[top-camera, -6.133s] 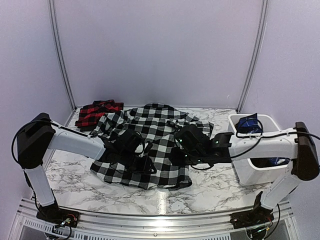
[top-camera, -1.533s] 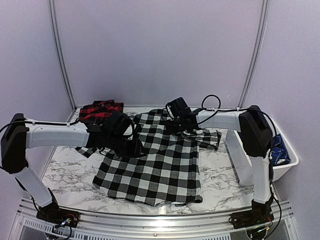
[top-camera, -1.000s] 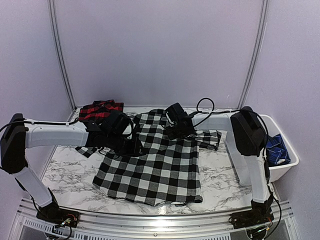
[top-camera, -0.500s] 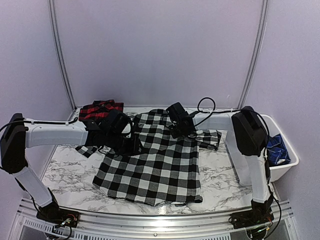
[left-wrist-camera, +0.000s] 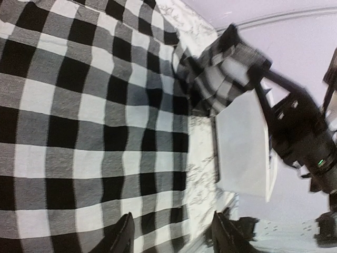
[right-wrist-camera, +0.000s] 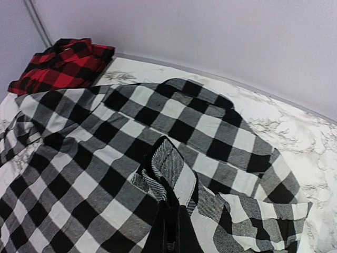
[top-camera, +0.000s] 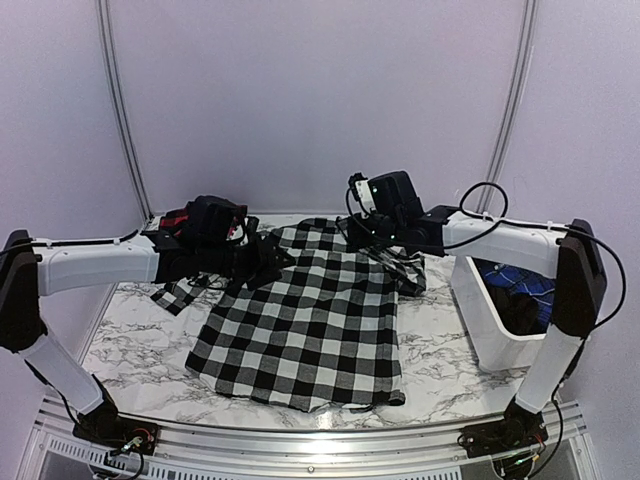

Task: Fold and stack the long sleeve shirts
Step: Pick up the sleeve from the center of the board, then pass from the right arm to the left

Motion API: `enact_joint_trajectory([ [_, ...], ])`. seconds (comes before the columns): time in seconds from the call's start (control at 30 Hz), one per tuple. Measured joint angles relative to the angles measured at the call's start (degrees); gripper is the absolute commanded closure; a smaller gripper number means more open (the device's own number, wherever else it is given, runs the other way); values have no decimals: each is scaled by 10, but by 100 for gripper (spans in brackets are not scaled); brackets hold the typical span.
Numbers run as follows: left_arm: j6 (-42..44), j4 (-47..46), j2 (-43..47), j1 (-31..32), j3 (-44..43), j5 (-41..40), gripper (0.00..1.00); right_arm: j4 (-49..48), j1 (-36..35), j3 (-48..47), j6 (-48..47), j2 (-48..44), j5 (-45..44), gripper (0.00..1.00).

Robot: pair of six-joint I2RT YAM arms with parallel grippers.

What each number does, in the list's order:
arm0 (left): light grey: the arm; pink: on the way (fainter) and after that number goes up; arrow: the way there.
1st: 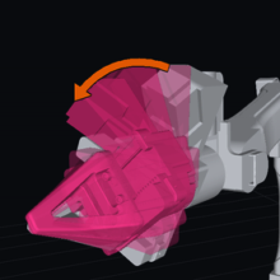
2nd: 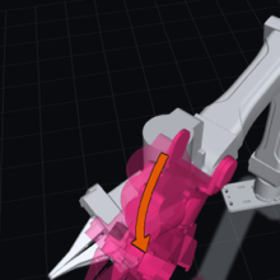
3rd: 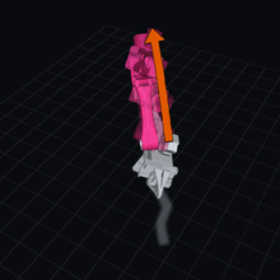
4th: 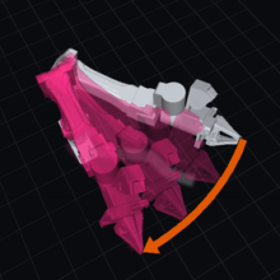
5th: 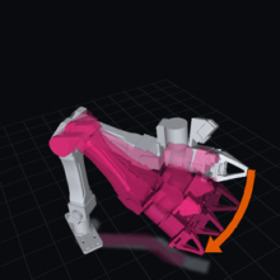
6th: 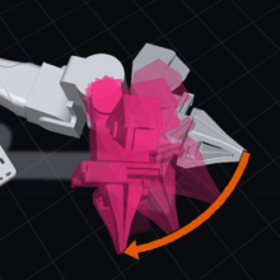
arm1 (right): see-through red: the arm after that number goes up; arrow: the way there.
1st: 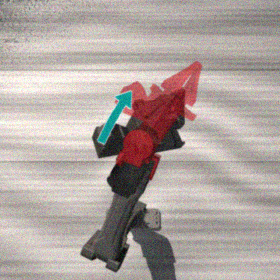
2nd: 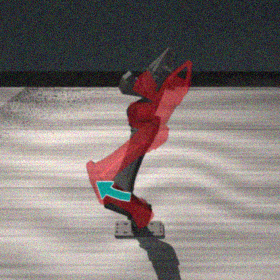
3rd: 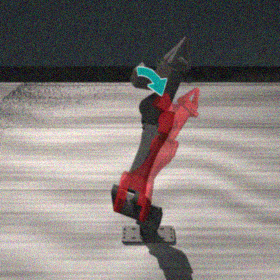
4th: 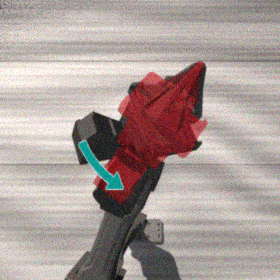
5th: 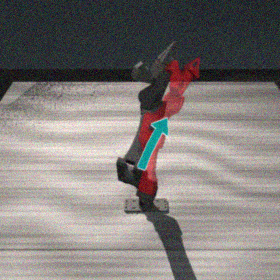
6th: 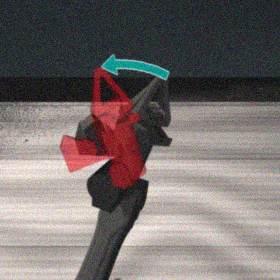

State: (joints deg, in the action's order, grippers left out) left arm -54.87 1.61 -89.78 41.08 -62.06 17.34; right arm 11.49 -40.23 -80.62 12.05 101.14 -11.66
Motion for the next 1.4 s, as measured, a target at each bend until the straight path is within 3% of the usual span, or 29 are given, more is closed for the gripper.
enact_joint_trajectory([
  [0.17, -83, -94, -4, -4, 12, 24, 38, -30, -44, 56, 18, -22, 39, 100],
  [0.4, -140, -151, -41, -5, -6, 32, 34, -73, -84, 121, 33, -37, 67, 100],
  [0.77, -200, -160, -116, -5, -9, 32, 26, -132, -97, 149, 39, -37, 71, 100],
  [1.4, -228, -194, -141, -5, -29, 33, 27, -145, -109, 153, 26, -36, 71, 100],
])
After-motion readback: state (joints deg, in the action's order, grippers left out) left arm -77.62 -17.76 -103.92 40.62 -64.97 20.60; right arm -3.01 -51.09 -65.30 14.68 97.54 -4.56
